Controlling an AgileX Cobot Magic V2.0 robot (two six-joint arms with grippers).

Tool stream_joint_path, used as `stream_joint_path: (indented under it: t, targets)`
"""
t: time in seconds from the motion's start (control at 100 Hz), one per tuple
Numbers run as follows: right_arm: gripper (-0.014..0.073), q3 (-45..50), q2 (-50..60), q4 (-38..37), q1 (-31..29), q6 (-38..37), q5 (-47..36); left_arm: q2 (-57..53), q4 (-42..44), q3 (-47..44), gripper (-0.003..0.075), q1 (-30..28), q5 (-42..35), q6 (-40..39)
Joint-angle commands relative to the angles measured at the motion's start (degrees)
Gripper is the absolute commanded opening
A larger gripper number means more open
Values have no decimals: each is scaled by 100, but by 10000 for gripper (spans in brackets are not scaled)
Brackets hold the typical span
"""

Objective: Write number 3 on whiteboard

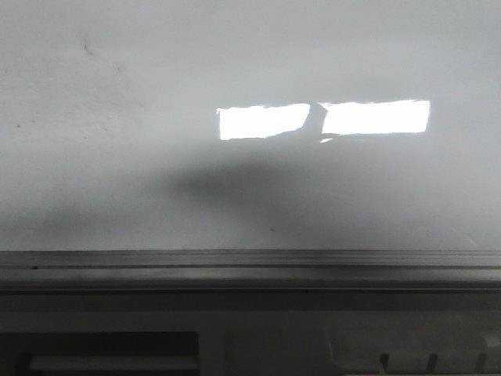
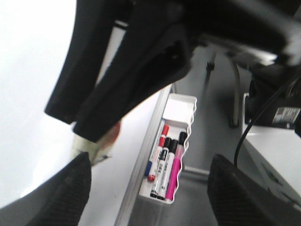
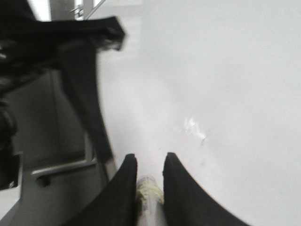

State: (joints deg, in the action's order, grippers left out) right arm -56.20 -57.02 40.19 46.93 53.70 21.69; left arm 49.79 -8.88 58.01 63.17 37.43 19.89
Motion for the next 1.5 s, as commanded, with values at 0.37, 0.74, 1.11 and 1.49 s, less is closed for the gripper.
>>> stream_joint_path:
  t: [0.37, 0.74, 1.11, 1.49]
  targets:
    - [-61, -183, -1207, -48, -654, -13, -1808, -2742, 2171, -649, -21, 29, 11, -2721]
    - [-59, -165, -1196, -48, -1693, -13, -984, -3118, 2169, -1169, -21, 29, 0, -2953]
    - [-59, 52, -1397, 242, -1218, -13, -998, -3118, 2169, -1172, -21, 29, -35, -2953]
    - [-59, 81, -1332, 221, -1438, -13, -961, -3118, 2056, -1172, -21, 29, -164, -2953]
